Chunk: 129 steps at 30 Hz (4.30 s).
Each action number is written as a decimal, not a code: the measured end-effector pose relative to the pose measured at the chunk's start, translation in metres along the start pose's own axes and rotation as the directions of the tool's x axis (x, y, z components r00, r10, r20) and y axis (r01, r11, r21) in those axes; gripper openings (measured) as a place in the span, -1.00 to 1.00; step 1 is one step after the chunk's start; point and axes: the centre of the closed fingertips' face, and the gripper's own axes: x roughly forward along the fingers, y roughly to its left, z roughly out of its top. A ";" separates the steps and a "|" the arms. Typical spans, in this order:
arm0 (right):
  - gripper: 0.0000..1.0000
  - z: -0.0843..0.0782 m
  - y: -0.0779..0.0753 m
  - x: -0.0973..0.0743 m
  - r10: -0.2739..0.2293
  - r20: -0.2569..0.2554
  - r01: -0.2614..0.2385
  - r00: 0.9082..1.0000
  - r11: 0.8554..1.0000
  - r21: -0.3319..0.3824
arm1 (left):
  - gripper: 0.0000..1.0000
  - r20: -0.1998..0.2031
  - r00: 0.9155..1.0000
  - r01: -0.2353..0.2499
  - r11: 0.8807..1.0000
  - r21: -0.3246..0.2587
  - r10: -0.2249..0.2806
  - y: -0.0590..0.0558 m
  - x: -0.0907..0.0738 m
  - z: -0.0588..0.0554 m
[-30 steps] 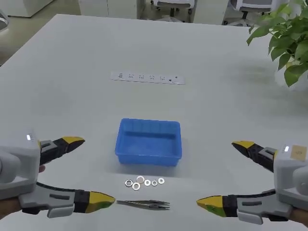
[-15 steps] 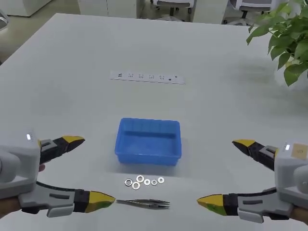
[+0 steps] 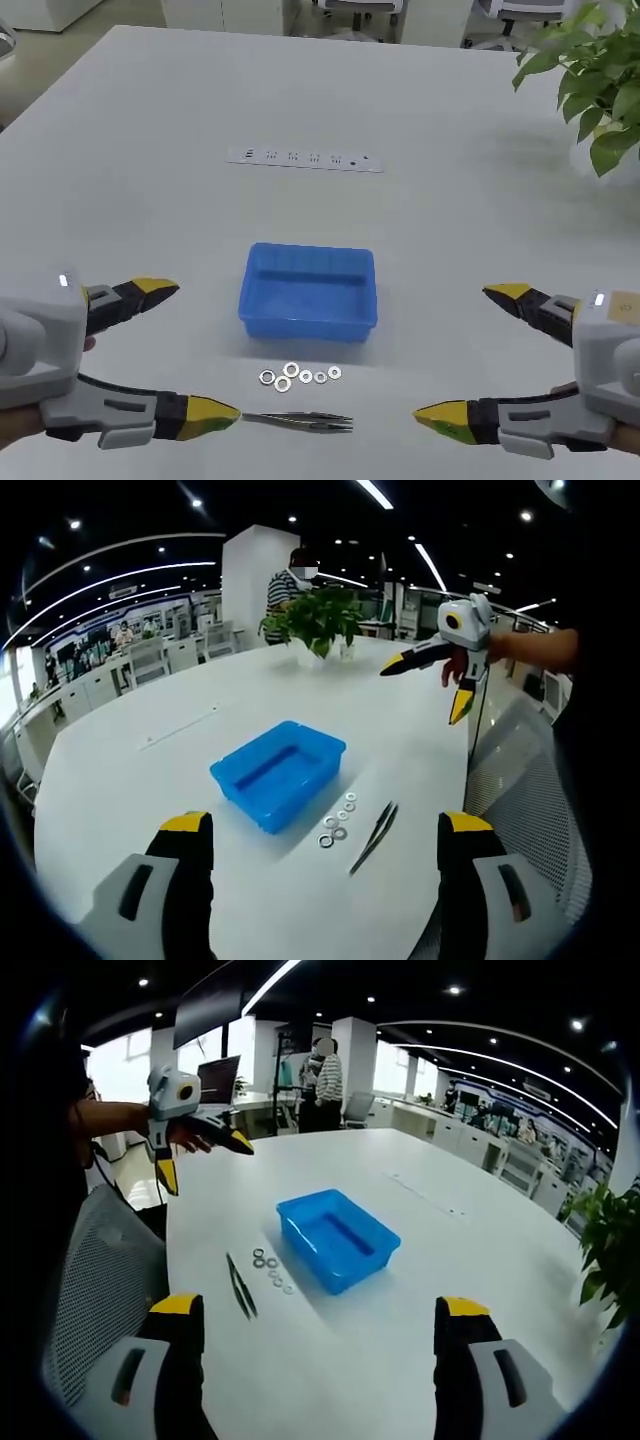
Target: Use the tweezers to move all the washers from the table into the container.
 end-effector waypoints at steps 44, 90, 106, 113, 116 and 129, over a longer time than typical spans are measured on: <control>0.39 -0.014 0.033 0.040 0.182 -0.093 -0.196 0.979 0.965 -0.176 | 0.46 -0.108 0.982 0.162 0.983 0.081 -0.153 -0.026 0.037 -0.032; -0.62 -0.059 0.091 0.105 0.375 -0.307 -0.458 0.875 0.847 -0.271 | -0.56 -0.423 0.869 0.387 0.884 0.261 -0.256 -0.036 0.072 -0.096; -0.80 -0.062 0.095 0.118 0.384 -0.314 -0.468 0.868 0.844 -0.262 | -0.83 -0.482 0.835 0.429 0.861 0.271 -0.264 -0.035 0.075 -0.107; -0.80 -0.062 0.095 0.118 0.383 -0.317 -0.468 0.868 0.844 -0.263 | -0.87 -0.476 0.837 0.433 0.858 0.276 -0.269 -0.036 0.076 -0.106; -0.80 -0.062 0.095 0.118 0.381 -0.319 -0.468 0.868 0.843 -0.266 | -0.87 -0.475 0.838 0.434 0.856 0.280 -0.269 -0.037 0.076 -0.106; -0.73 -0.063 0.098 0.120 0.384 -0.334 -0.479 0.861 0.833 -0.276 | -0.88 -0.480 0.834 0.442 0.852 0.282 -0.274 -0.039 0.073 -0.106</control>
